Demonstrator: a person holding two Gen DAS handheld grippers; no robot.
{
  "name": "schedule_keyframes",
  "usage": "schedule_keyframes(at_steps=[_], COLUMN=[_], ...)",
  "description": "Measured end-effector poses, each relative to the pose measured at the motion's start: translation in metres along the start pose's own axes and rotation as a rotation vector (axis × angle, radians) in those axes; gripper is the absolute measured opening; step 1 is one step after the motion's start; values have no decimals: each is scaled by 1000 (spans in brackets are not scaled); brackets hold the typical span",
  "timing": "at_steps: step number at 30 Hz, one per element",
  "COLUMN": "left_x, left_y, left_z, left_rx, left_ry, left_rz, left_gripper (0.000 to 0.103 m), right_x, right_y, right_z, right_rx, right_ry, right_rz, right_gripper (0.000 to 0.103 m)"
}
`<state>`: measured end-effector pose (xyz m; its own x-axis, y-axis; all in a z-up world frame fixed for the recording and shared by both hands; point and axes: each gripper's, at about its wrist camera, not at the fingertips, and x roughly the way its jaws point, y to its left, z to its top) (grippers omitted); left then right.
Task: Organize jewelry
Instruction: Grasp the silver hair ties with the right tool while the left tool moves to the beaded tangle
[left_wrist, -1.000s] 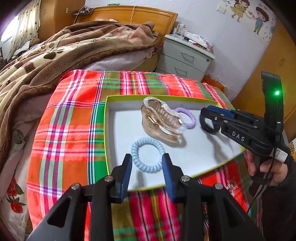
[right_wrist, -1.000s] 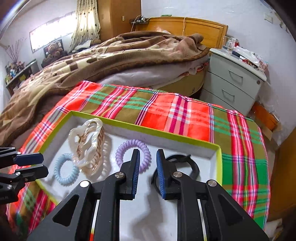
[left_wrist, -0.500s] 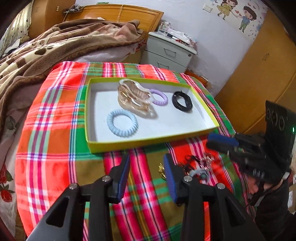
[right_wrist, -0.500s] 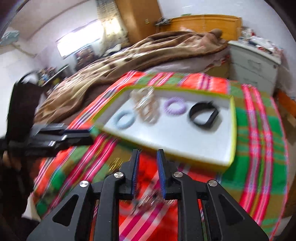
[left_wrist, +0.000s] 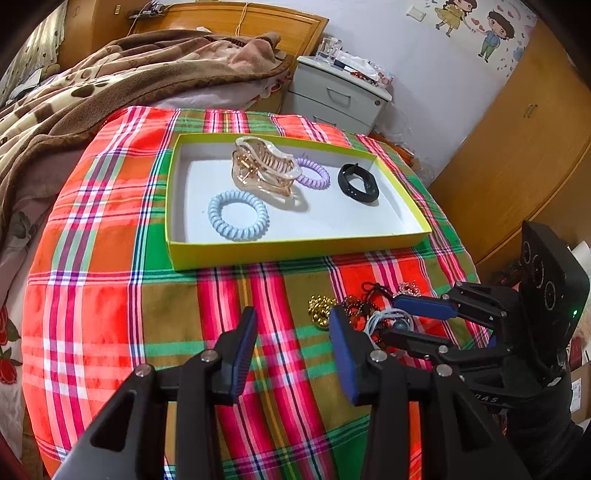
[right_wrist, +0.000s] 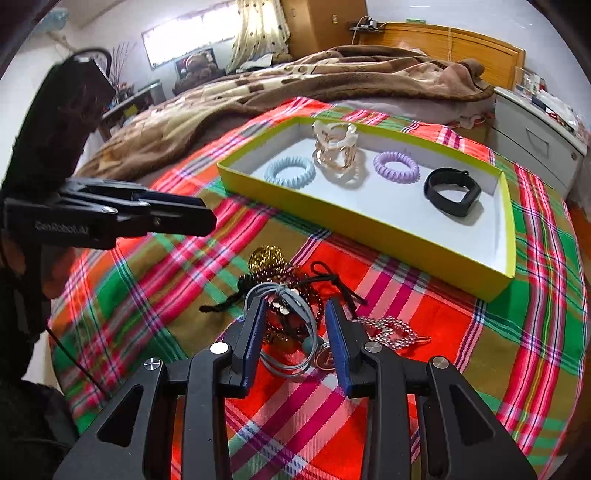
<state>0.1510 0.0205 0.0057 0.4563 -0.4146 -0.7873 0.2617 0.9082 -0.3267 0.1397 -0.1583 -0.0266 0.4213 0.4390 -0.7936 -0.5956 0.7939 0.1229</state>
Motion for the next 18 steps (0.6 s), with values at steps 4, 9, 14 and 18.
schedule_keyframes(at_steps=[4, 9, 14, 18], left_x=[0, 1, 1, 2], left_y=[0, -2, -3, -5], left_z=[-1, -2, -5, -6], left_rx=[0, -1, -4, -4], left_ry=[6, 10, 16, 20], left_rz=[4, 9, 13, 13], left_gripper=[42, 42, 42, 42], right_x=[4, 3, 1, -3], right_y=[2, 4, 3, 3], right_z=[-1, -2, -4, -6], right_rx=[-10, -16, -14, -13], right_ry=[15, 12, 6, -8], right_rz=[-22, -35, -60, -63], right_gripper=[34, 32, 14, 5])
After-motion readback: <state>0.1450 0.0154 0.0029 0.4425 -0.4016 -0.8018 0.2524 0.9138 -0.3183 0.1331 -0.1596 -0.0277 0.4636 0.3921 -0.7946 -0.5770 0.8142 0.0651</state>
